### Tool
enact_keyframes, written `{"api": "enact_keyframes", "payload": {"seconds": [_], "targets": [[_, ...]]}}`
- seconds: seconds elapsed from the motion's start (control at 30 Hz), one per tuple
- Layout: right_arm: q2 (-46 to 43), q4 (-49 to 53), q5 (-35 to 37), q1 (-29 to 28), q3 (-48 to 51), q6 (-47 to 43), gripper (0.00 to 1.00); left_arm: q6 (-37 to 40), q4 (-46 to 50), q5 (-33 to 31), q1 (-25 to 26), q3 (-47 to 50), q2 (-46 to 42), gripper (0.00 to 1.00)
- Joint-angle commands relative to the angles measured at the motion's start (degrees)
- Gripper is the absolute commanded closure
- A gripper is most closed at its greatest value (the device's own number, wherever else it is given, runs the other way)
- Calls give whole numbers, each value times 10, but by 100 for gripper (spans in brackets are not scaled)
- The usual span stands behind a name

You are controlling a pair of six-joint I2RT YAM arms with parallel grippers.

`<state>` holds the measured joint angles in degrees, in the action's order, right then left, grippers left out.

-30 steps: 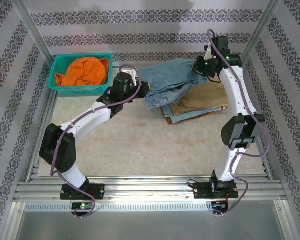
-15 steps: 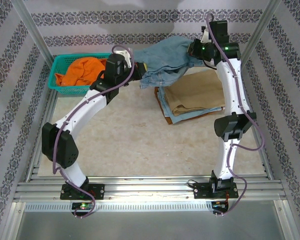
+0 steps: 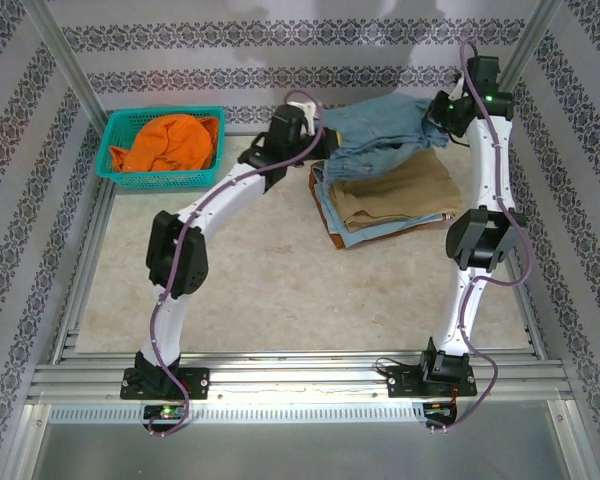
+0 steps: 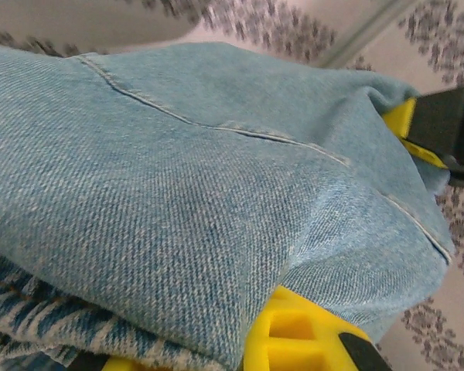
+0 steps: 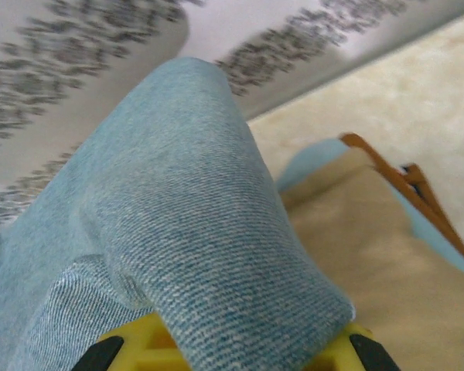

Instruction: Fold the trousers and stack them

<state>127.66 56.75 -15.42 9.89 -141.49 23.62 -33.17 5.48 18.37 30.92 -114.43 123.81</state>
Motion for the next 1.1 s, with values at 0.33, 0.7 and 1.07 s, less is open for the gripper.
{"api": "enact_keyframes", "payload": {"seconds": [0.33, 0.7, 1.07], "targets": [[-24, -47, 74, 53, 165, -18, 100, -70, -216, 8, 43, 260, -35, 100], [-47, -48, 70, 62, 219, -2, 52, -75, -225, 17, 42, 339, -92, 99], [-140, -140, 11, 94, 392, 25, 70, -66, -210, 37, 18, 327, -69, 100]]}}
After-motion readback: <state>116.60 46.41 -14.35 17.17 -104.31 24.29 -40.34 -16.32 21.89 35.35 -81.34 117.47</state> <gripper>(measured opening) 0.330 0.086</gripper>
